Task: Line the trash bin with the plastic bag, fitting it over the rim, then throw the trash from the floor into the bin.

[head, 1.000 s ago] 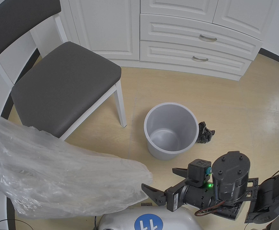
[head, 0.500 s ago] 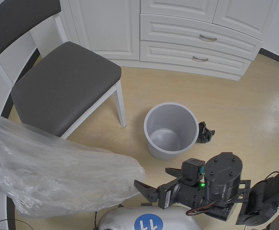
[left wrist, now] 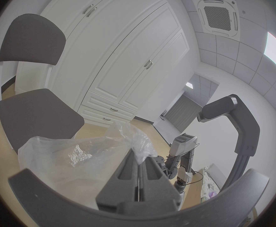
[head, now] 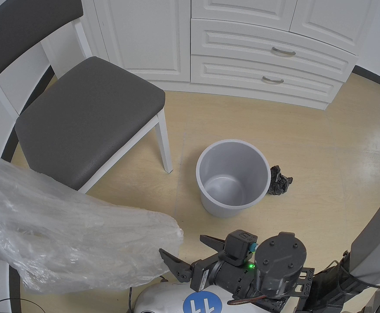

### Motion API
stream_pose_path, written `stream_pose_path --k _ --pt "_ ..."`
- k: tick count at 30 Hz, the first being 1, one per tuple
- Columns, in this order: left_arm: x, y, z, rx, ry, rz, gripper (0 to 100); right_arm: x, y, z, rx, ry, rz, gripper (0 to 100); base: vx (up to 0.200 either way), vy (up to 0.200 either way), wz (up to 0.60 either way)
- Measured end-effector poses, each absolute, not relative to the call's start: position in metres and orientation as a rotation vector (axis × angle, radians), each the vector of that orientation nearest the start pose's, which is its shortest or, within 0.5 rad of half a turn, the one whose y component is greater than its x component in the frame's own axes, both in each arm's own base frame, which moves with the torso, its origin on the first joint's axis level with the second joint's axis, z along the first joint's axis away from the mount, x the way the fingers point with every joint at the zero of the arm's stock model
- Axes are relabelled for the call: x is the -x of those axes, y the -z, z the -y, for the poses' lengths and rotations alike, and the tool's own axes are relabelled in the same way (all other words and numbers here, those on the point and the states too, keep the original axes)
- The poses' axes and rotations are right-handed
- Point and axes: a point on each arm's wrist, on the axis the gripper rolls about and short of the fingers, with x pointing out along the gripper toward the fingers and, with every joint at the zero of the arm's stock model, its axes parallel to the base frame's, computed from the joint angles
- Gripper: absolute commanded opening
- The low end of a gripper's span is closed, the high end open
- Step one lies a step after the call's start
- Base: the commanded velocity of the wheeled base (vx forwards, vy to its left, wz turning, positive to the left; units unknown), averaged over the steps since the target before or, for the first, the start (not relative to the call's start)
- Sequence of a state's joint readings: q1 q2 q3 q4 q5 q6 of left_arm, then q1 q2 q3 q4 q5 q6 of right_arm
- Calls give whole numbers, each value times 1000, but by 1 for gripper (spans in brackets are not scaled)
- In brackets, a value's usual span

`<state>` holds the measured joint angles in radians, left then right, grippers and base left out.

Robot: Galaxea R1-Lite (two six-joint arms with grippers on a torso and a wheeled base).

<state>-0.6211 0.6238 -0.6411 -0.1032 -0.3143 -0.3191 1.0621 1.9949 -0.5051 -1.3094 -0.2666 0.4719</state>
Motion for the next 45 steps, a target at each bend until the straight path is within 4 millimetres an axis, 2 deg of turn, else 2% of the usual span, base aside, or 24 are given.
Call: stream_pose_path --k 7,12,31,36,40,45 --pt "-21 -265 24 313 965 -33 0 -143 -99 -269 -389 -807 -270 100 0 0 0" --pt "-21 -264 24 311 977 -39 0 -142 -96 -271 -400 -815 -264 100 0 0 0" --pt "-20 -264 24 313 983 -30 0 -157 -23 -289 -319 -776 -381 100 0 0 0" --pt "-20 -264 24 314 984 -27 0 -162 -7 -292 -360 -747 -431 100 0 0 0" --pt "-20 -265 24 318 985 -19 0 -163 -8 -294 -375 -746 -427 100 0 0 0" --pt "-20 -266 24 323 986 -17 0 -162 -30 -297 -398 -778 -364 100 0 0 0"
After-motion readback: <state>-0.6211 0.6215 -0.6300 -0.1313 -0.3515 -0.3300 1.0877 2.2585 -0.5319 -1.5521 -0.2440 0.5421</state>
